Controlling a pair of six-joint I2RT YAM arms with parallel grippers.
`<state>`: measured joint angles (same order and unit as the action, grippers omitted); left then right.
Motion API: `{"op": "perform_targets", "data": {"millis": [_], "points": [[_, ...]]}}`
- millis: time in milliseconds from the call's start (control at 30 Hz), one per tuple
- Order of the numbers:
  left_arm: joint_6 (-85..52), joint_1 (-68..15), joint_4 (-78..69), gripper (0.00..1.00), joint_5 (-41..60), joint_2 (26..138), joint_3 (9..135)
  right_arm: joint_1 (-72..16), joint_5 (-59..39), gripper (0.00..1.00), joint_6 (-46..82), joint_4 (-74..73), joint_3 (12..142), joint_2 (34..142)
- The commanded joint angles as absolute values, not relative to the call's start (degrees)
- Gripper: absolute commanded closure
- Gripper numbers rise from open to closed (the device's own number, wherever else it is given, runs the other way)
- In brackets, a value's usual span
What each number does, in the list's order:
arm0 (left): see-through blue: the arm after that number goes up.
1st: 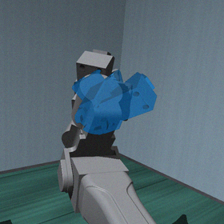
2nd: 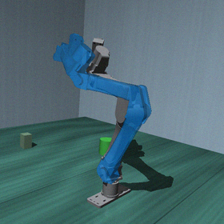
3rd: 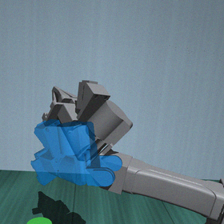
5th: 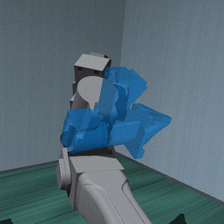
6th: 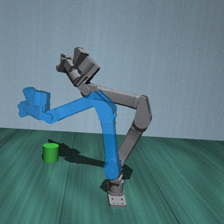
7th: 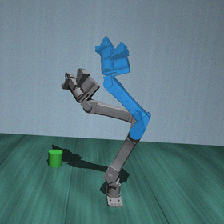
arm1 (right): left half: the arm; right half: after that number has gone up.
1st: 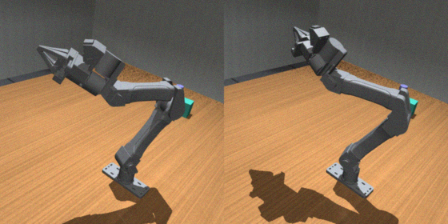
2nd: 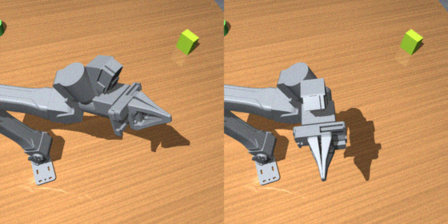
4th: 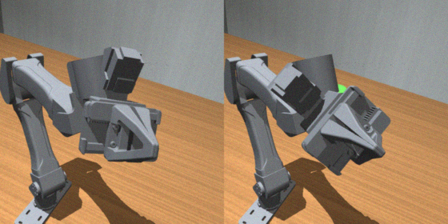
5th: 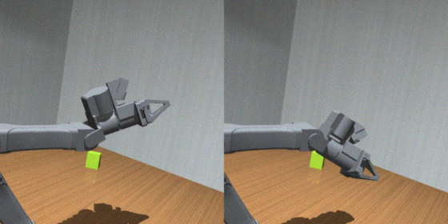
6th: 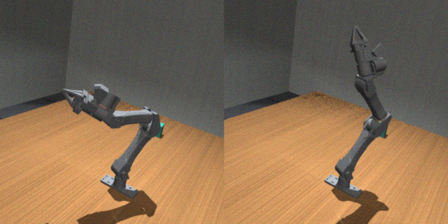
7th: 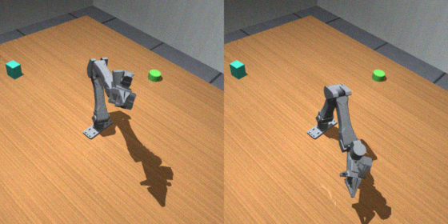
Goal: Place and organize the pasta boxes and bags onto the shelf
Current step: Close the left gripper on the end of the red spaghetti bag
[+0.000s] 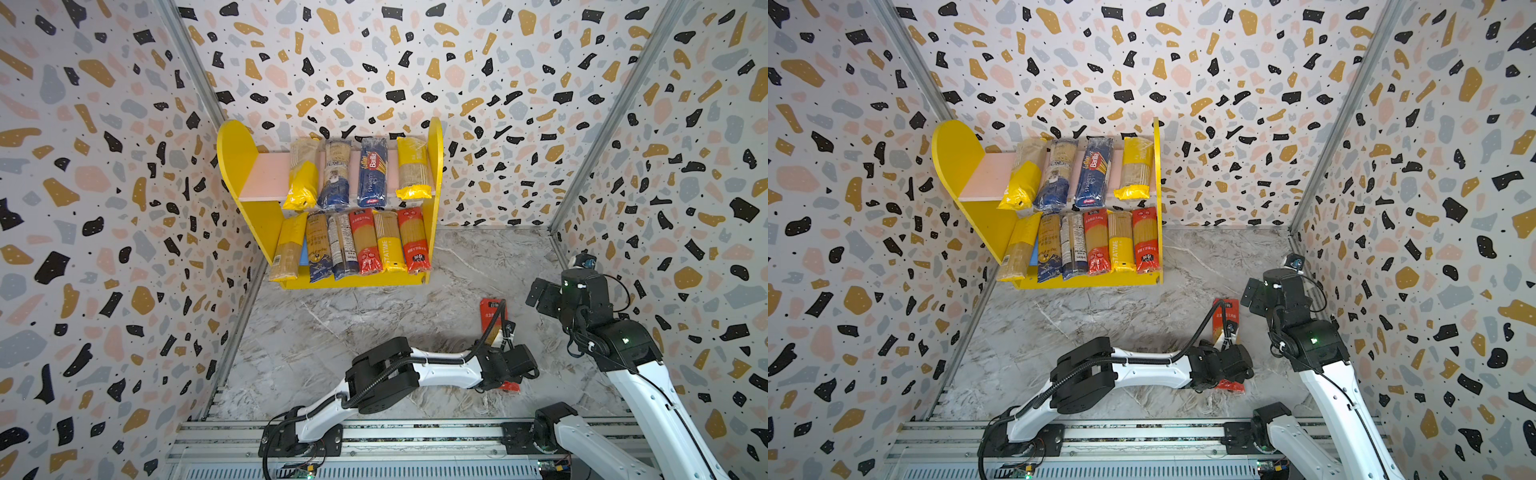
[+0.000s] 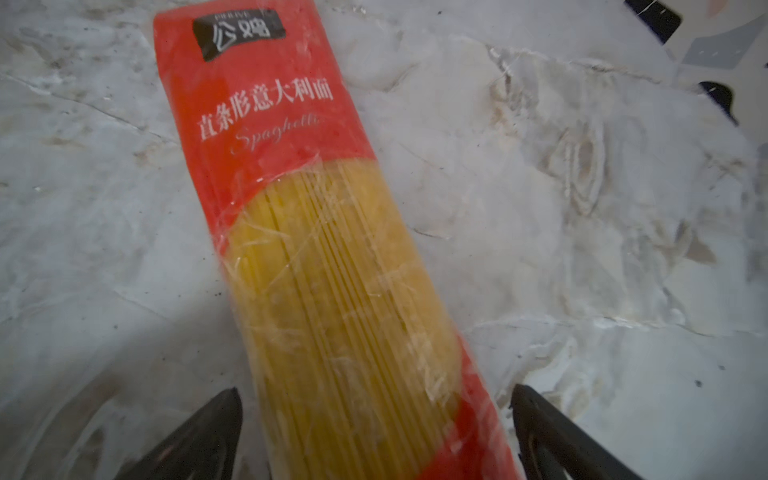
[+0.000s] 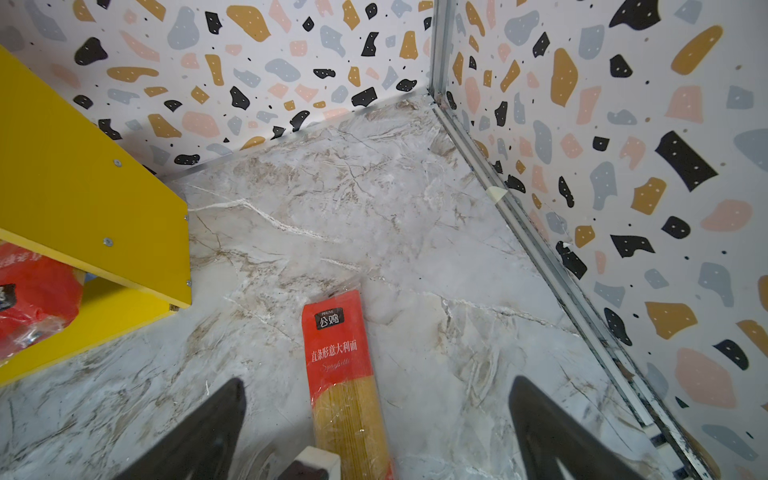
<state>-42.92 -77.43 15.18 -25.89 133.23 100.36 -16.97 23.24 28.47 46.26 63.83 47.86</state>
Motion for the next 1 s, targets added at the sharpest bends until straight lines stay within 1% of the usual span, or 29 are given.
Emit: {"op": "perform_targets", "data": {"millis": [0, 367, 400, 433, 467, 567, 633, 667, 800, 833, 900, 967], "points": [[-42.72, -77.48, 19.79, 0.01, -27.96, 135.18, 103.19, -16.46, 21.92, 0.01, 27.16, 44.79, 63.21, 47.00], [-42.14, -77.34, 20.47, 0.00, -22.53, 140.98, 106.94, -15.64, 19.56, 0.01, 26.68, 43.10, 61.96, 46.77], [-41.98, -77.26, 20.44, 0.03, -22.04, 141.42, 106.98, -15.63, 19.46, 0.01, 26.64, 43.13, 61.96, 46.76], [-41.84, -77.17, 20.52, 0.07, -21.56, 142.00, 106.96, -15.56, 19.41, 0.01, 26.63, 43.07, 61.96, 46.67], [-41.79, -77.00, 20.49, 0.13, -20.93, 142.57, 106.88, -15.51, 19.22, 0.01, 26.55, 43.05, 62.05, 46.64], [-41.72, -76.40, 20.30, 0.40, -18.03, 144.04, 105.86, -15.56, 18.71, 0.01, 26.37, 42.77, 62.13, 46.16], [-41.91, -75.97, 20.03, 0.54, -16.45, 144.12, 104.30, -15.56, 18.70, 0.01, 26.28, 42.80, 62.12, 45.69], [-42.08, -75.79, 19.13, 0.60, -15.74, 143.68, 102.80, -15.56, 18.58, 0.01, 26.25, 42.80, 62.10, 45.64], [-42.89, -75.33, 15.42, 0.72, -15.53, 139.65, 95.06, -15.56, 18.12, 0.01, 26.10, 42.51, 61.97, 45.74], [-42.95, -75.15, 14.54, 0.76, -15.73, 138.36, 93.06, -15.53, 17.78, 0.01, 26.11, 42.30, 61.84, 45.93], [-42.67, -74.81, 13.28, 0.89, -16.12, 135.58, 89.45, -15.53, 16.75, 0.01, 26.15, 41.50, 61.45, 46.05], [-42.45, -74.54, 11.84, 0.99, -17.18, 132.38, 85.37, -15.47, 15.39, 0.01, 26.26, 40.70, 61.11, 46.32]]}}
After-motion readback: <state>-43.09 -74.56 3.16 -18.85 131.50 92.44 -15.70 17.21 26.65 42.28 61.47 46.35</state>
